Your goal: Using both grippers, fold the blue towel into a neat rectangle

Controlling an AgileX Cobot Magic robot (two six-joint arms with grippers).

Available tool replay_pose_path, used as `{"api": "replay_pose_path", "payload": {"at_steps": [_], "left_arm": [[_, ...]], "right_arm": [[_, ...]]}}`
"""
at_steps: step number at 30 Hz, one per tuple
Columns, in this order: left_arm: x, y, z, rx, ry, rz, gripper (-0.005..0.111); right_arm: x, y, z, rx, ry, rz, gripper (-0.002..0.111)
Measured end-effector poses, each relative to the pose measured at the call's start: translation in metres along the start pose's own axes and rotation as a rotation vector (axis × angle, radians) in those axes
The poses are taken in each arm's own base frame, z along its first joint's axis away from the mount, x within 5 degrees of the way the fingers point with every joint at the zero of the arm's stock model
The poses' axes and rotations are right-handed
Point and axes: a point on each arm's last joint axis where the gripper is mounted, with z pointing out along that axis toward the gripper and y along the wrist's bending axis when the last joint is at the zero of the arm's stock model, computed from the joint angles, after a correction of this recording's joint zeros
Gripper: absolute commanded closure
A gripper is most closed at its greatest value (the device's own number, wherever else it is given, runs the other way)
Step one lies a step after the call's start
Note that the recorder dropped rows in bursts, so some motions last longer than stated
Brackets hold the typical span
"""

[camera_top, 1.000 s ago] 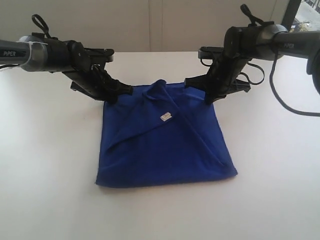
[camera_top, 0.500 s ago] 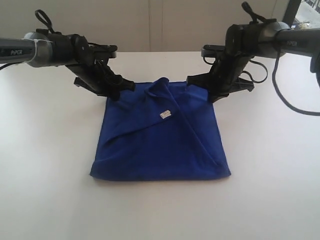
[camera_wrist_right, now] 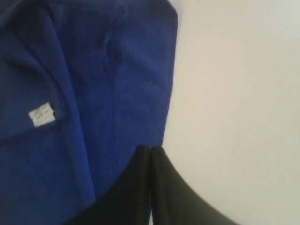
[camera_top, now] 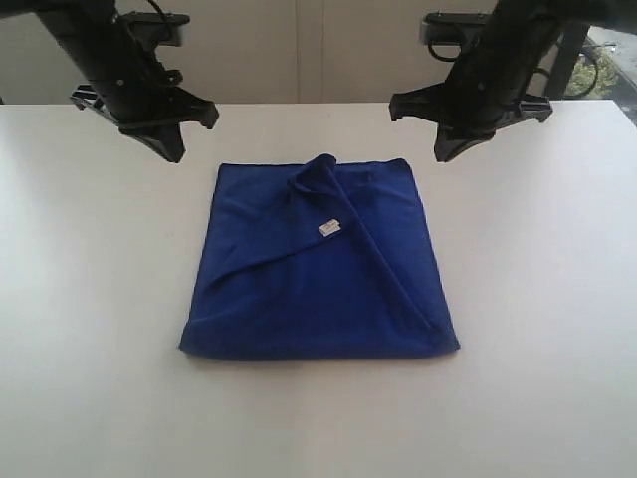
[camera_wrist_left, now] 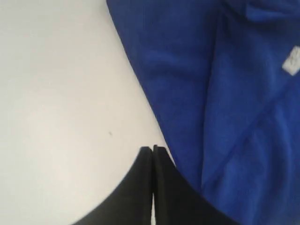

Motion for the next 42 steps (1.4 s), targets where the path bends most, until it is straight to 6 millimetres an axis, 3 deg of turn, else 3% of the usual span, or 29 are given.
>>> {"api": "replay_pose_path", "payload": {"at_steps": [5, 9, 14, 17, 24, 32, 42], "left_arm": [[0.033, -0.018, -0.022, 0.01, 0.06, 0.019, 0.107], [0.063, -0.042, -0.023, 0.036, 0.099, 0.056, 0.107], [0.095, -0.073, 0.007, 0.081, 0.125, 0.099, 0.107], [0.108, -0.081, 0.024, 0.084, 0.116, 0.105, 0.107], [0.129, -0.076, 0.061, 0.058, 0.101, 0.053, 0.107], [0.134, -0.072, 0.087, 0.045, 0.105, 0.038, 0.107], [0.136, -0.07, 0.097, 0.024, 0.14, 0.066, 0.107]], "right_arm": [[0.045, 0.001, -0.025, -0.014, 0.01, -0.03, 0.108], [0.083, 0.009, -0.031, -0.033, 0.021, -0.055, 0.108], [0.116, 0.022, -0.011, -0.065, 0.059, -0.07, 0.108], [0.129, 0.025, 0.006, -0.066, 0.075, -0.079, 0.108], [0.145, 0.029, 0.041, -0.067, 0.087, -0.061, 0.108], [0.156, 0.024, 0.071, -0.043, 0.15, -0.051, 0.108], [0.157, 0.023, 0.075, -0.039, 0.164, -0.053, 0.108]]}}
